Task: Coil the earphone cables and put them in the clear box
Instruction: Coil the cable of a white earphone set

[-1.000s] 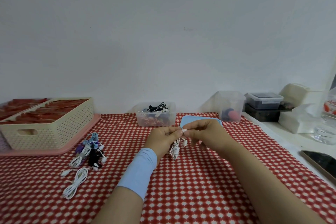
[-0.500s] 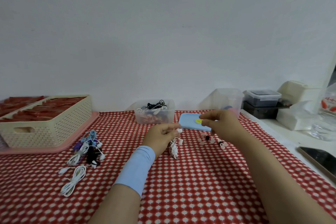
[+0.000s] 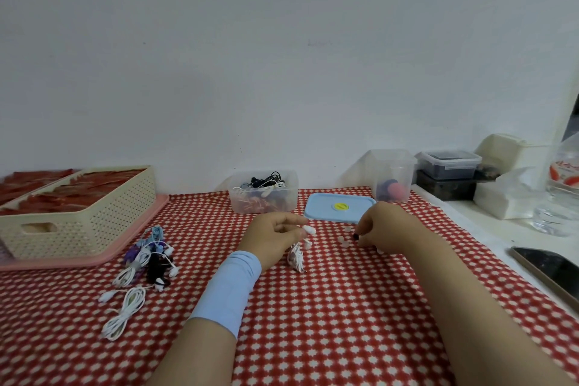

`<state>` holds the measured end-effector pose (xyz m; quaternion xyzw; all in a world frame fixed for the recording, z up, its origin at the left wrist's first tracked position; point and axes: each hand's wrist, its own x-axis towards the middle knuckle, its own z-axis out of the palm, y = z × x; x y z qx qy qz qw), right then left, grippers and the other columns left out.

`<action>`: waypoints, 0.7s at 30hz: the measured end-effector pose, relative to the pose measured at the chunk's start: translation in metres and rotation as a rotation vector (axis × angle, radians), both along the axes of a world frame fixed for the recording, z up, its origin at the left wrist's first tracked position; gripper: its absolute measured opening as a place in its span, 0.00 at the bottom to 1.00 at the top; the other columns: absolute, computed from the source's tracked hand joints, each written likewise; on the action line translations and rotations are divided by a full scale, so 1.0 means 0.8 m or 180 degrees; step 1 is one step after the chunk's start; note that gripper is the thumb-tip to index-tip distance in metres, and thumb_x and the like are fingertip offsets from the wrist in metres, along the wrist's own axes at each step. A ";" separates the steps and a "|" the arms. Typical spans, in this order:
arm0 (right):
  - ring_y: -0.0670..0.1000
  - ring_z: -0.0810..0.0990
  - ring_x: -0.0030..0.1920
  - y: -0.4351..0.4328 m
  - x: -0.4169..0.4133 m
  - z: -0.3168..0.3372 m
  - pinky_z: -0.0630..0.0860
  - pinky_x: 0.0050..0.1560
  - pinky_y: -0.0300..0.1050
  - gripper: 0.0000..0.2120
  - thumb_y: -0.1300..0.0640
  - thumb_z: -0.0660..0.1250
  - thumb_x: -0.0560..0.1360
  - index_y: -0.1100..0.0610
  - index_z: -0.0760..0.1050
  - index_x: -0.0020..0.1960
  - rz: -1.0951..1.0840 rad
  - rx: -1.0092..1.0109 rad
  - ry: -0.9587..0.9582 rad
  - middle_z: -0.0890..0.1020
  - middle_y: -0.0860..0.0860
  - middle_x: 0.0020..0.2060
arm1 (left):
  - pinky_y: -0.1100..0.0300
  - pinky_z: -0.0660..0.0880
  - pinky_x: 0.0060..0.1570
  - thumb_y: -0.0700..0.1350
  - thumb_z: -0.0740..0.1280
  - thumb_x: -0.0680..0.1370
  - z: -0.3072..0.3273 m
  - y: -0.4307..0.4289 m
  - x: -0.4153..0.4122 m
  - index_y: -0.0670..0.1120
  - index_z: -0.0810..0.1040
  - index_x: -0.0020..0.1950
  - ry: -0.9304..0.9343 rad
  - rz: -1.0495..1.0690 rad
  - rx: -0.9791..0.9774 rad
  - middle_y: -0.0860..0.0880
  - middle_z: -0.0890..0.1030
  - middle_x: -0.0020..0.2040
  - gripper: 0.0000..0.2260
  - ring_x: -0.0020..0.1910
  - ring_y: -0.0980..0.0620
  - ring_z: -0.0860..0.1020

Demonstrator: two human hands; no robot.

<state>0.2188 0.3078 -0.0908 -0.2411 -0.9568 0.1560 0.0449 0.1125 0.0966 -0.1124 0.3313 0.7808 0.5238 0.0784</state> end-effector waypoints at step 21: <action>0.41 0.82 0.46 -0.054 -0.014 -0.003 0.79 0.53 0.40 0.04 0.54 0.74 0.75 0.49 0.87 0.49 0.0961 -0.0506 0.0083 0.86 0.42 0.45 | 0.58 0.72 0.61 0.48 0.67 0.80 0.019 0.005 -0.020 0.55 0.83 0.58 0.1518 -0.0017 -0.1695 0.54 0.80 0.62 0.10 0.58 0.54 0.77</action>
